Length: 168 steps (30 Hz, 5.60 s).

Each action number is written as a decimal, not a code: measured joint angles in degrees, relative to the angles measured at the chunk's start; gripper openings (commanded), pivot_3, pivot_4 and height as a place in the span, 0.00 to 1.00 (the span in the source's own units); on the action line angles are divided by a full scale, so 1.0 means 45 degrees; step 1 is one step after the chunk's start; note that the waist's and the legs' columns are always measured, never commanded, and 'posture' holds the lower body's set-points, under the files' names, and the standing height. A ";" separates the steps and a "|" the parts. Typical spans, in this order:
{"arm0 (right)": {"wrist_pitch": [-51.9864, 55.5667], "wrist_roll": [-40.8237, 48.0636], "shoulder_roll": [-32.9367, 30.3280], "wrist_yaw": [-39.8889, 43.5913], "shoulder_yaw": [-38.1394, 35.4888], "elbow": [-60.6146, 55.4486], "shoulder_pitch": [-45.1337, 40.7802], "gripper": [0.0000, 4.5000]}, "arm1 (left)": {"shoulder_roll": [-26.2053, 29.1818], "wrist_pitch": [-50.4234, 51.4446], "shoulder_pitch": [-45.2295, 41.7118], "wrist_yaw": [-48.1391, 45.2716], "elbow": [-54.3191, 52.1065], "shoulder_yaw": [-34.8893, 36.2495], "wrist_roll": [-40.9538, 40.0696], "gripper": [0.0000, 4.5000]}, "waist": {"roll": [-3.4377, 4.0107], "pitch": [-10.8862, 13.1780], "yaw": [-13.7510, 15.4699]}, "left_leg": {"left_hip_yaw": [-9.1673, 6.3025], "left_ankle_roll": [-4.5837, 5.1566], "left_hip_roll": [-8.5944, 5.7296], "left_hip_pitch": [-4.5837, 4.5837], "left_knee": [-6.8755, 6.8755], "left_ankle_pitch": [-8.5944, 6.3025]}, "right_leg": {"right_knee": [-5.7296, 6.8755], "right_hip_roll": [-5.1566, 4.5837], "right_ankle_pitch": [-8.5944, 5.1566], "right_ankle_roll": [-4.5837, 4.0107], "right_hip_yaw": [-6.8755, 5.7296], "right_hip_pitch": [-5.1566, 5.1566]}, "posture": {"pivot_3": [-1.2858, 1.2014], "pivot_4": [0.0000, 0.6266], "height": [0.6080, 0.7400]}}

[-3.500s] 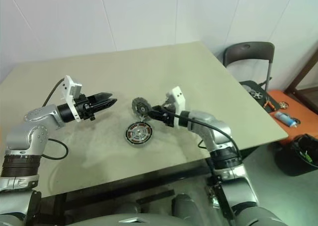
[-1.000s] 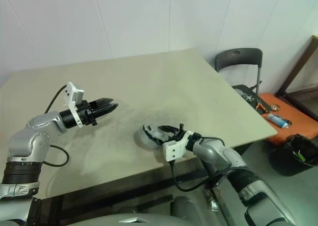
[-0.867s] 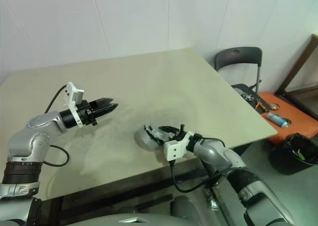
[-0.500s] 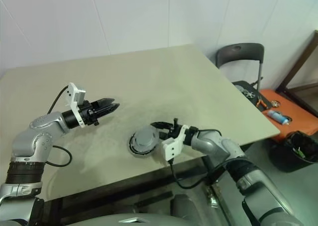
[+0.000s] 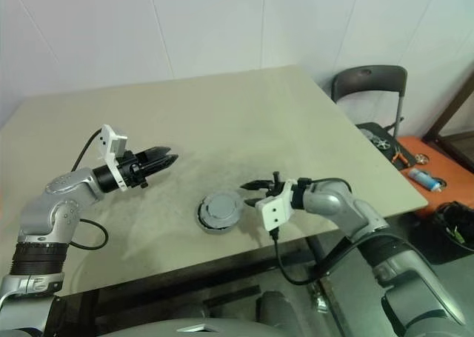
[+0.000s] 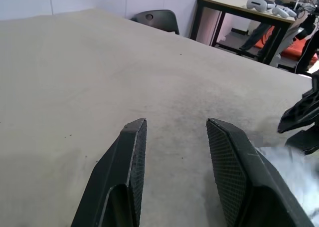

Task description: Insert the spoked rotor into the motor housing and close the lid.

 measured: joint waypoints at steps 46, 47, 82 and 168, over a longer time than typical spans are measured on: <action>1.8045 0.9729 0.0124 0.3694 -0.1569 -0.6058 0.2708 0.45 | 0.0195 0.0325 -0.0461 -0.0110 0.0048 -0.0130 0.0171 0.45 | 0.0009 0.0010 0.0315 | -0.0028 -0.0025 0.0013 -0.0291 0.0208 -0.0004 | 0.0038 0.0001 0.0081 0.0062 -0.0117 -0.0193 | 0.52 0.00 1.00; 1.8325 0.9955 0.0144 0.3693 -0.1844 -0.6061 0.2696 0.45 | 0.0205 0.0384 -0.0442 -0.0110 0.0017 -0.0129 0.0171 0.45 | 0.0009 0.0009 0.0328 | -0.0029 -0.0025 0.0012 -0.0286 0.0210 -0.0004 | 0.0037 0.0000 0.0082 0.0061 -0.0117 -0.0185 | 0.52 0.00 1.00; 1.7095 0.7750 0.2873 0.2901 -0.0947 -0.4502 0.2120 0.00 | 0.0253 0.0427 -0.0414 -0.0069 0.0003 -0.0139 0.0185 0.45 | -0.0008 -0.0003 -0.0052 | -0.0013 -0.0025 0.0026 -0.0215 0.0210 -0.0004 | 0.0054 0.0025 0.0101 0.0038 -0.0110 -0.0139 | 0.52 0.00 1.00; 1.2791 0.6552 0.3104 0.5624 -0.2131 -0.2252 -0.0780 0.50 | 0.0312 0.0968 -0.0593 0.0042 -0.0238 0.0143 0.0125 0.45 | 0.0080 0.0002 0.0324 | -0.0018 -0.0039 -0.0006 -0.0403 0.0232 -0.0079 | 0.0039 -0.0025 0.0113 0.0030 -0.0114 -0.0331 | 0.52 0.00 1.00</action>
